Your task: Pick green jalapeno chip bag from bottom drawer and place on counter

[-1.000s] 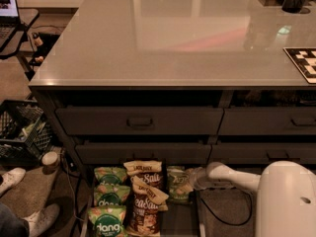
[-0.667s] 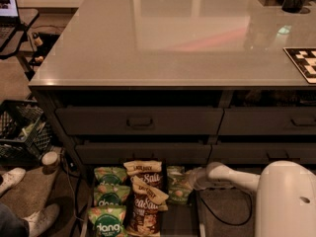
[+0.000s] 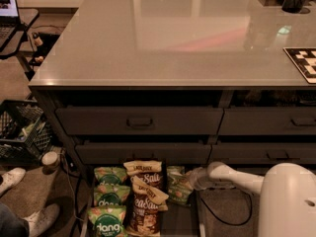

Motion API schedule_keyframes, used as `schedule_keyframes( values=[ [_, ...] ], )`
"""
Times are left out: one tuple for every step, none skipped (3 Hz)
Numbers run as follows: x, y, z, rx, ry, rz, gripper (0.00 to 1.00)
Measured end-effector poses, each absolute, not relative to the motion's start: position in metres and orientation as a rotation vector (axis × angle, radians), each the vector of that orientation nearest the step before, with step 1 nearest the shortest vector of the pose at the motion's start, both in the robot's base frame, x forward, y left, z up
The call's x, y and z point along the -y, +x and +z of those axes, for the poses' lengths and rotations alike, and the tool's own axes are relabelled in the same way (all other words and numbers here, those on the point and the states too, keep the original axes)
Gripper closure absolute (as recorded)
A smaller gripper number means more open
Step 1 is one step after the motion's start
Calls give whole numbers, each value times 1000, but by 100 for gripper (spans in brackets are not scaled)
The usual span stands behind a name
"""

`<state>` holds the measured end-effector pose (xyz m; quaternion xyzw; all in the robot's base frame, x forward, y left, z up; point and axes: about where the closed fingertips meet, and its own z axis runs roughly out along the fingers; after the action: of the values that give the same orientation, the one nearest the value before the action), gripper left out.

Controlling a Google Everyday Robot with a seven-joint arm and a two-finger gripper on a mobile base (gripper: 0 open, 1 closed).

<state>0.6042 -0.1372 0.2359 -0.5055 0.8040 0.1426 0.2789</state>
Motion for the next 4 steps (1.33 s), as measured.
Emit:
schedule_keyframes(
  values=[
    [138,598,255,-2133,-1308,470,100],
    [150,580,285,-2129,-1234,556,100],
    [167,561,313,-2126,-1183,605,100],
    [182,547,344,-2122,-1152,621,100]
  ],
)
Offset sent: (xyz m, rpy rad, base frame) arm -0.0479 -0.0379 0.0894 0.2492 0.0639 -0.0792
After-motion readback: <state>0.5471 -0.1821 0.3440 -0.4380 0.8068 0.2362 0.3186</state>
